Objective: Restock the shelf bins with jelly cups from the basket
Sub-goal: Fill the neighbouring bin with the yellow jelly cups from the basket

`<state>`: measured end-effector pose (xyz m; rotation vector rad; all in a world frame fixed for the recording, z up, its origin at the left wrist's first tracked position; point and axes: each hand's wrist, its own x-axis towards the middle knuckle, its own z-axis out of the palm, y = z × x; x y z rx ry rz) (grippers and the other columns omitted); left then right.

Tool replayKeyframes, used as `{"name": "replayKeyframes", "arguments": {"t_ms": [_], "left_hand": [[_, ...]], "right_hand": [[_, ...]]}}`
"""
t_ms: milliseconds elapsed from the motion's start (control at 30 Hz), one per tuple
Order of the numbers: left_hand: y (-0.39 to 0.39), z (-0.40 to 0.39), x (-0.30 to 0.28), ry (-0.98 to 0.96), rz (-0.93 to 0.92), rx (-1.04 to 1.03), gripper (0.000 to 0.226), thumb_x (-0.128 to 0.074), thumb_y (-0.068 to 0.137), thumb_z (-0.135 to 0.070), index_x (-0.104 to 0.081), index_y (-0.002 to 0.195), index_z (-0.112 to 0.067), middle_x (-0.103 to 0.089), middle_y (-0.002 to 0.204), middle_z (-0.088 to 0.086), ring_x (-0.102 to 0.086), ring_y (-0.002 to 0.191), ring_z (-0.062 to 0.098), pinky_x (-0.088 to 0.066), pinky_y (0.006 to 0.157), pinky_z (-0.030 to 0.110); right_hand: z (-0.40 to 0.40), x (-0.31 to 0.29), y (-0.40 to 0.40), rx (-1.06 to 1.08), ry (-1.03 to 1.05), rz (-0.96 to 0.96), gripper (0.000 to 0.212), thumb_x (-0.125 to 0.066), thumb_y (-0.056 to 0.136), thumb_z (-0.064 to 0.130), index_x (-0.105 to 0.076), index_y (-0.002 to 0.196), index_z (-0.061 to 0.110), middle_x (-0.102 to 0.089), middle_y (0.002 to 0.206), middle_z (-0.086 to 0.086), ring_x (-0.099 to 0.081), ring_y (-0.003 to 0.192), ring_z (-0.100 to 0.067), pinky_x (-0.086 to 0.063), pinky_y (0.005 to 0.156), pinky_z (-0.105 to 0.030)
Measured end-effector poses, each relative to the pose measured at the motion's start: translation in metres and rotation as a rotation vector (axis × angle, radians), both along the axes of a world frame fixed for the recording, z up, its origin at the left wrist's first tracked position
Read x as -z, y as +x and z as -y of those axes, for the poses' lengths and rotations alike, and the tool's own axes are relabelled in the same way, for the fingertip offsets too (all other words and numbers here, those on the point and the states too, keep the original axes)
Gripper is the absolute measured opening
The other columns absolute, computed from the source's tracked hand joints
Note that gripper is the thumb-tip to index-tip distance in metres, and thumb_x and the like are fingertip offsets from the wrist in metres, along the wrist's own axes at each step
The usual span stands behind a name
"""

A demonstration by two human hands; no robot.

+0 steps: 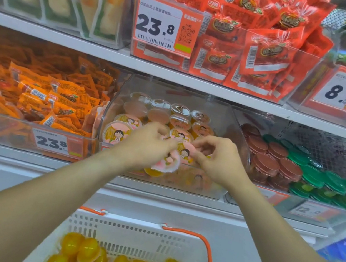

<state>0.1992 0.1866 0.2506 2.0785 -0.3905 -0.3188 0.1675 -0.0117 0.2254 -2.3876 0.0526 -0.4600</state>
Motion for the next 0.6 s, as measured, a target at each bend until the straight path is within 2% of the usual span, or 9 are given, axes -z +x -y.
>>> {"name": "replayKeyframes", "arguments": {"t_ms": [33,67,133,167,200,267,300,467,600], "left_hand": [[0.001,-0.004,-0.002,-0.066,-0.026,-0.038,0.021,-0.057,0.095,-0.029,-0.062,0.107,-0.013,-0.068,0.093,0.003,-0.057,0.078,0.019,-0.039,0.066,0.029],[0.000,-0.006,-0.005,-0.129,-0.053,-0.072,0.015,-0.056,0.094,-0.024,-0.062,0.092,-0.011,-0.065,0.089,0.007,-0.055,0.078,0.023,-0.039,0.069,0.032],[0.001,-0.009,-0.008,-0.214,-0.148,-0.143,0.017,-0.055,0.088,-0.019,-0.062,0.080,-0.006,-0.065,0.097,0.018,-0.060,0.087,0.033,-0.049,0.081,0.044],[0.001,-0.011,-0.009,-0.272,-0.215,-0.174,0.016,-0.054,0.086,-0.017,-0.062,0.079,-0.004,-0.065,0.103,0.024,-0.063,0.088,0.039,-0.054,0.080,0.050],[-0.001,-0.012,-0.011,-0.324,-0.284,-0.186,0.015,-0.053,0.085,-0.014,-0.061,0.081,-0.003,-0.064,0.106,0.028,-0.064,0.082,0.042,-0.057,0.073,0.052],[-0.002,-0.014,-0.011,-0.357,-0.369,-0.164,0.015,-0.049,0.086,-0.011,-0.060,0.090,0.000,-0.062,0.110,0.035,-0.062,0.064,0.038,-0.058,0.059,0.047],[-0.002,-0.013,-0.010,-0.350,-0.391,-0.149,0.017,-0.049,0.086,-0.010,-0.059,0.094,0.001,-0.062,0.112,0.036,-0.061,0.060,0.036,-0.058,0.057,0.045],[-0.001,-0.014,-0.009,-0.326,-0.455,-0.095,0.014,-0.049,0.090,-0.007,-0.058,0.099,-0.002,-0.066,0.110,0.034,-0.063,0.075,0.038,-0.057,0.078,0.057],[0.004,-0.018,-0.009,-0.293,-0.450,-0.074,0.026,-0.052,0.091,-0.011,-0.058,0.113,0.001,-0.069,0.107,0.028,-0.068,0.077,0.038,-0.060,0.072,0.051]], "right_hand": [[-0.001,0.003,0.000,0.014,0.011,-0.015,0.006,-0.079,0.085,0.022,-0.074,0.088,0.023,-0.071,0.078,0.003,-0.060,0.060,0.001,-0.049,0.057,-0.011],[-0.002,0.005,0.000,0.032,0.034,-0.019,0.008,-0.078,0.085,0.019,-0.072,0.088,0.024,-0.070,0.080,0.002,-0.057,0.059,0.003,-0.047,0.056,-0.009],[-0.001,0.008,-0.001,0.053,0.075,-0.009,0.008,-0.076,0.087,0.020,-0.070,0.089,0.025,-0.070,0.083,0.002,-0.055,0.059,0.005,-0.045,0.056,-0.007],[-0.001,0.009,-0.002,0.056,0.083,-0.007,0.006,-0.075,0.088,0.022,-0.070,0.090,0.026,-0.070,0.083,0.003,-0.055,0.060,0.004,-0.044,0.057,-0.006],[-0.002,0.010,-0.003,0.057,0.081,-0.006,0.004,-0.074,0.089,0.026,-0.070,0.091,0.027,-0.070,0.083,0.005,-0.055,0.061,0.003,-0.044,0.058,-0.006],[-0.005,0.012,-0.005,0.052,0.082,0.011,0.006,-0.072,0.090,0.030,-0.070,0.094,0.026,-0.069,0.084,0.007,-0.057,0.064,-0.001,-0.044,0.059,-0.006],[-0.006,0.012,-0.005,0.046,0.091,0.031,0.008,-0.072,0.089,0.032,-0.071,0.095,0.026,-0.069,0.084,0.008,-0.059,0.066,-0.003,-0.045,0.059,-0.007],[-0.010,0.011,0.000,0.026,0.023,0.128,0.007,-0.072,0.090,0.026,-0.077,0.094,0.026,-0.070,0.091,0.014,-0.063,0.081,-0.003,-0.042,0.069,-0.009],[-0.014,0.011,0.005,0.024,-0.020,0.118,0.013,-0.069,0.092,0.020,-0.077,0.101,0.023,-0.068,0.094,0.013,-0.060,0.082,-0.001,-0.040,0.071,-0.004]]}}
